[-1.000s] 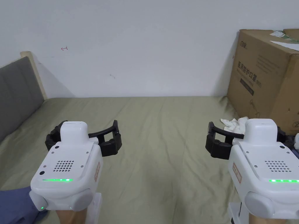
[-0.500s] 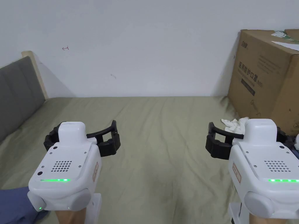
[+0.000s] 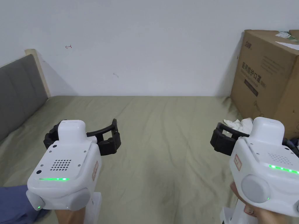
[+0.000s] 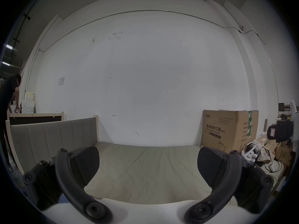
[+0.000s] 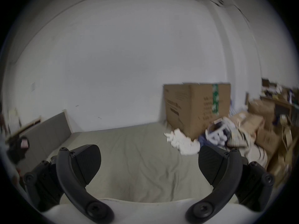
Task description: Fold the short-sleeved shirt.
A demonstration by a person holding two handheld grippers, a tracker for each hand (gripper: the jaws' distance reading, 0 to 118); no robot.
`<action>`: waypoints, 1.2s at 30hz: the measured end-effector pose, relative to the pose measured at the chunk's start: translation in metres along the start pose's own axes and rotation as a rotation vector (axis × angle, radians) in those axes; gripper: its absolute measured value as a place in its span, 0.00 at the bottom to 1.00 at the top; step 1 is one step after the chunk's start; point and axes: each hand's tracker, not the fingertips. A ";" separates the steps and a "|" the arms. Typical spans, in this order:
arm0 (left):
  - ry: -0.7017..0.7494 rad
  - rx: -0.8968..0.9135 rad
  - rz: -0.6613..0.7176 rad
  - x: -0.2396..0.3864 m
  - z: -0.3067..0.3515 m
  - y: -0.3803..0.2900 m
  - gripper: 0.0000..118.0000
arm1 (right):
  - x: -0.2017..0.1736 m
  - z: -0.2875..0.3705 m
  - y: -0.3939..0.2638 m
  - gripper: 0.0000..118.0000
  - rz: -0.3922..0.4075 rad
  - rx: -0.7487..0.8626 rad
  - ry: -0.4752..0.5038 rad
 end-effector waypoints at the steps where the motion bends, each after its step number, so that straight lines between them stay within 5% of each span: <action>1: 0.001 0.003 0.001 0.000 0.000 0.000 1.00 | 0.004 -0.001 0.005 1.00 -0.044 -0.059 0.029; 6: 0.002 0.003 0.012 -0.002 -0.001 0.000 1.00 | 0.010 -0.015 0.025 1.00 -0.172 -0.369 -0.006; 17: -0.001 0.001 0.009 0.000 0.000 0.000 1.00 | 0.011 -0.020 0.026 1.00 -0.138 -0.397 -0.019; 22: -0.005 0.007 0.009 0.002 0.001 0.002 1.00 | 0.001 -0.013 0.024 0.99 -0.060 -0.343 -0.056; 26: -0.009 0.012 0.004 0.002 0.001 0.004 1.00 | 0.004 -0.011 0.022 1.00 -0.026 -0.277 0.011; 36: -0.024 0.028 -0.003 0.003 0.003 0.003 1.00 | -0.006 0.012 -0.006 1.00 0.179 0.203 0.047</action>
